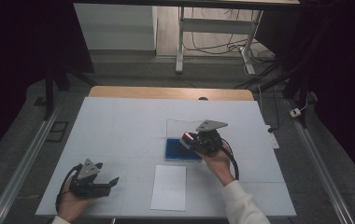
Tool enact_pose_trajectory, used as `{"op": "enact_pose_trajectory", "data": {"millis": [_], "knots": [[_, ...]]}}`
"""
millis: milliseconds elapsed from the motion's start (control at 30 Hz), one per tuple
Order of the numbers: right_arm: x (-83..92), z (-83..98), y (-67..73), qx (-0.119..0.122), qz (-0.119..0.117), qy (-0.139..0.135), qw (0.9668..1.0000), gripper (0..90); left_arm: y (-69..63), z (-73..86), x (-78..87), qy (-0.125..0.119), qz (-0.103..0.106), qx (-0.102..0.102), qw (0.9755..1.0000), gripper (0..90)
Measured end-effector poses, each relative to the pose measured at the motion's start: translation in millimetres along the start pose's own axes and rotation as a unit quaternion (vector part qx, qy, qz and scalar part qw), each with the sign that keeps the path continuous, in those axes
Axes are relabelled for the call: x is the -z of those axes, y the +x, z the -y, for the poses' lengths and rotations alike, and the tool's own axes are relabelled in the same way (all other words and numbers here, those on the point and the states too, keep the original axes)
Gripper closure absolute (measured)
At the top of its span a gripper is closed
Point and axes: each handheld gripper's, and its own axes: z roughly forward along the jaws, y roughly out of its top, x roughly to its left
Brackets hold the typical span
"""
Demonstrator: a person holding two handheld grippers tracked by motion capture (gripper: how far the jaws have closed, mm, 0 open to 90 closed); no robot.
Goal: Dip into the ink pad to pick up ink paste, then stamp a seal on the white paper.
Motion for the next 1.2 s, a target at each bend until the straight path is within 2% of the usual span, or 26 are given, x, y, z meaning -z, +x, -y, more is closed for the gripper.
{"op": "enact_pose_trajectory", "data": {"millis": [467,667,1200], "knots": [[6.2,-2.5,8.8,0.011,-0.007,-0.007,0.9999,69.6,-0.5,-0.3,-0.6,0.000,0.000,-0.001,1.0000,17.2],[7.0,-2.3,11.4,0.016,-0.009,-0.001,0.9998,69.6,-0.9,-0.1,-1.3,0.001,0.000,-0.002,1.0000,17.2],[4.4,4.2,27.4,0.033,-0.035,0.010,0.9988,69.6,-0.8,0.3,-1.8,0.001,0.000,-0.001,1.0000,17.3]]}}
